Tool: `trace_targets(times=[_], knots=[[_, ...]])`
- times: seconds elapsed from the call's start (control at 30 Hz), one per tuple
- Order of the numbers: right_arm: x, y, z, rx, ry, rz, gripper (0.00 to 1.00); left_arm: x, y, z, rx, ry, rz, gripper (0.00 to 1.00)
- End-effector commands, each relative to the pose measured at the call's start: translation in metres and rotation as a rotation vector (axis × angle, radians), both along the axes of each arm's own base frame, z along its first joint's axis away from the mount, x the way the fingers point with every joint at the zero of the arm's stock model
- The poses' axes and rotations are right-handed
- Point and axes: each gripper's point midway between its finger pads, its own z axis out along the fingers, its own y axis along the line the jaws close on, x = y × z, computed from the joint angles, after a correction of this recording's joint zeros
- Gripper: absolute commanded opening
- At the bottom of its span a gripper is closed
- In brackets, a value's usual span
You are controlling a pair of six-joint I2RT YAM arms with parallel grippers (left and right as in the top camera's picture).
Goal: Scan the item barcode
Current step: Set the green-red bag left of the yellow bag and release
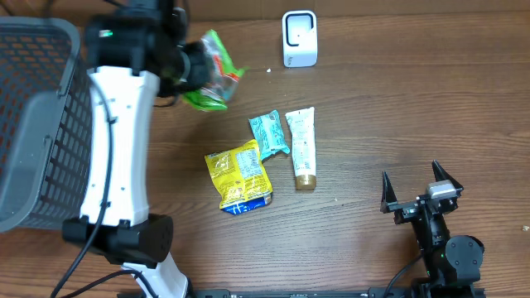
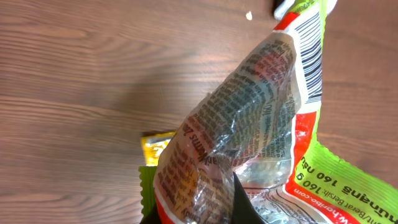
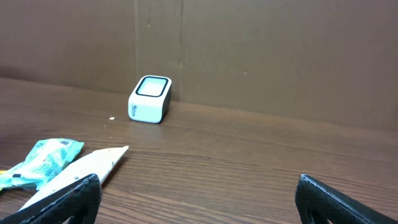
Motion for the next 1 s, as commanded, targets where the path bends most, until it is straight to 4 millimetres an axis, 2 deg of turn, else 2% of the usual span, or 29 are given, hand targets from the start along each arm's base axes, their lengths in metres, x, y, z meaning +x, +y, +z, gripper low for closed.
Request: trace_targets(times=[0.0, 0.17, 0.33, 0.53, 0.67, 0.73, 0.77, 0.83, 0.9, 0.97], knots=[[0.0, 0.002, -0.002, 0.003, -0.005, 0.011, 1.0, 0.002, 0.001, -0.025, 0.011, 0.051, 0.077, 0.04], [0.0, 0.002, -0.002, 0.003, -0.005, 0.011, 1.0, 0.003, 0.026, -0.062, 0.064, 0.119, 0.176, 0.04], [0.0, 0.002, -0.002, 0.003, -0.005, 0.011, 1.0, -0.005, 0.049, -0.111, 0.112, 0.206, 0.256, 0.04], [0.0, 0.002, -0.001, 0.003, -0.005, 0.011, 1.0, 0.01, 0.064, -0.158, 0.119, 0.168, 0.261, 0.04], [0.0, 0.002, -0.002, 0.003, -0.005, 0.011, 1.0, 0.01, 0.066, -0.188, 0.109, 0.158, 0.283, 0.04], [0.0, 0.002, -0.002, 0.003, -0.005, 0.011, 1.0, 0.006, 0.066, -0.202, 0.104, 0.169, 0.302, 0.12], [0.0, 0.002, -0.002, 0.003, -0.005, 0.011, 1.0, 0.002, 0.066, -0.209, 0.101, 0.18, 0.31, 0.2], [0.0, 0.002, -0.002, 0.003, -0.005, 0.011, 1.0, -0.006, 0.066, -0.219, 0.098, 0.208, 0.321, 0.47], [0.0, 0.002, -0.002, 0.003, -0.005, 0.011, 1.0, -0.011, 0.066, -0.222, 0.102, 0.225, 0.319, 0.56], [0.0, 0.002, -0.002, 0.003, -0.005, 0.011, 1.0, -0.011, 0.069, -0.216, 0.126, 0.221, 0.3, 0.68]])
